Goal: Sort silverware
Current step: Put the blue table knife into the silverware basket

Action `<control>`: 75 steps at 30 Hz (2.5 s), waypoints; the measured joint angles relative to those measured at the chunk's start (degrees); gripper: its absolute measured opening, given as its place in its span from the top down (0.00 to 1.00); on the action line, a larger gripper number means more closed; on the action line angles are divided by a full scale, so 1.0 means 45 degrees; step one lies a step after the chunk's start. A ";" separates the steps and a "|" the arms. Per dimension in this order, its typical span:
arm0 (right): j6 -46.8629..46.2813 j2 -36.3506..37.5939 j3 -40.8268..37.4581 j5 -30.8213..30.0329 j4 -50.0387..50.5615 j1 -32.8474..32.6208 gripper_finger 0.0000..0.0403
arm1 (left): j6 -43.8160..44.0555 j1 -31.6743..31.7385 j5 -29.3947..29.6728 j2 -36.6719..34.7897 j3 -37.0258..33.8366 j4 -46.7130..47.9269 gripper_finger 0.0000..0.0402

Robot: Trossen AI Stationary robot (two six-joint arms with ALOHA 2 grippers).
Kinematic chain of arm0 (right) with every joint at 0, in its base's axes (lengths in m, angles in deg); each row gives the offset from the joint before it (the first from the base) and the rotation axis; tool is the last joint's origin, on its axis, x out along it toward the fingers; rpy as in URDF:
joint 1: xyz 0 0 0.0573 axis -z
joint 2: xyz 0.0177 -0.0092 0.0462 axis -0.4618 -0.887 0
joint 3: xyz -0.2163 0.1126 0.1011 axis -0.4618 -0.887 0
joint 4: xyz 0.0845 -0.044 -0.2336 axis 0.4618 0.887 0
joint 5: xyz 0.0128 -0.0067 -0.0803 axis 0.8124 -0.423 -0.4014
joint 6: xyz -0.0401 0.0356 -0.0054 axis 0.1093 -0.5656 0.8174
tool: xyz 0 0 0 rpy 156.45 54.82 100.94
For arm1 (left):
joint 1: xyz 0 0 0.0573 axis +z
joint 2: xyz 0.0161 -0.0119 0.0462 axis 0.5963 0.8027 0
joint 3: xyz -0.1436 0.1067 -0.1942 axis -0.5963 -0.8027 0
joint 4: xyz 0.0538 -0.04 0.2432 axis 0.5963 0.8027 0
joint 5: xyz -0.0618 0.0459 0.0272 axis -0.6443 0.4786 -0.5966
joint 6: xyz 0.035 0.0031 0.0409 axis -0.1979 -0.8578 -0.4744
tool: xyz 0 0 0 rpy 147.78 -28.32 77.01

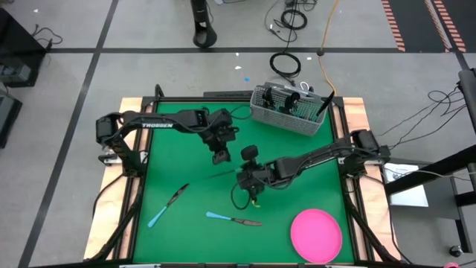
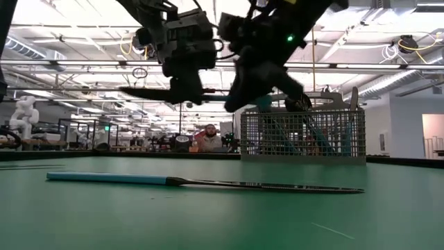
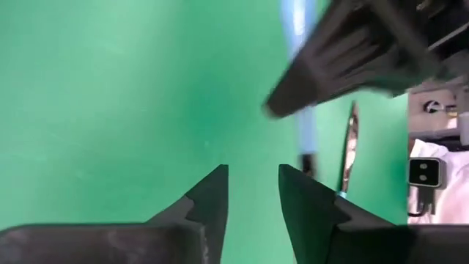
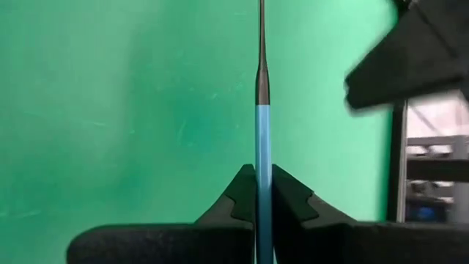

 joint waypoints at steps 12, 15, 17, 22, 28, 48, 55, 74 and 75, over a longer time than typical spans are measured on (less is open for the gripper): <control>-0.2924 0.5777 -0.5057 0.0109 -0.1279 0.0745 1.00 | -0.1407 0.2005 0.0980 -0.3124 -0.1097 0.0436 0.66; -0.3291 0.7701 -0.6629 0.0105 -0.2149 0.1212 1.00 | -0.1296 0.2264 0.1020 -0.4352 -0.1957 -0.0798 0.66; -0.3411 0.9016 -0.7560 0.0118 -0.2836 0.1621 1.00 | -0.0974 0.2312 0.1010 -0.5082 -0.2669 -0.1711 0.66; -0.3469 1.2055 -0.9235 -0.0001 -0.4455 0.3047 1.00 | -0.0008 0.2012 0.1010 -0.6673 -0.5286 -0.4950 0.66; -0.3572 1.4536 -1.0407 -0.0746 -0.5606 0.5084 1.00 | 0.1598 0.1418 0.1009 -0.7852 -0.9010 -0.9944 0.66; -0.4088 1.5102 -1.4739 -0.1649 -1.3753 0.8858 1.00 | 0.3587 -0.0316 0.1343 -0.8013 -1.4117 -2.0923 0.66; -0.4155 1.4695 -1.4783 -0.2174 -1.3584 0.8879 1.00 | 0.3021 -0.0308 0.1399 -0.8013 -1.4112 -2.1558 0.66; -0.4700 1.3669 -1.4788 -0.3465 -1.3514 0.9209 0.99 | 0.3028 -0.0308 0.1394 -0.8013 -1.4035 -2.1640 0.66; -0.4695 1.3669 -1.4788 -0.3467 -1.3517 0.9209 0.99 | 0.3033 -0.0308 0.1394 -0.8013 -1.4035 -2.1640 0.66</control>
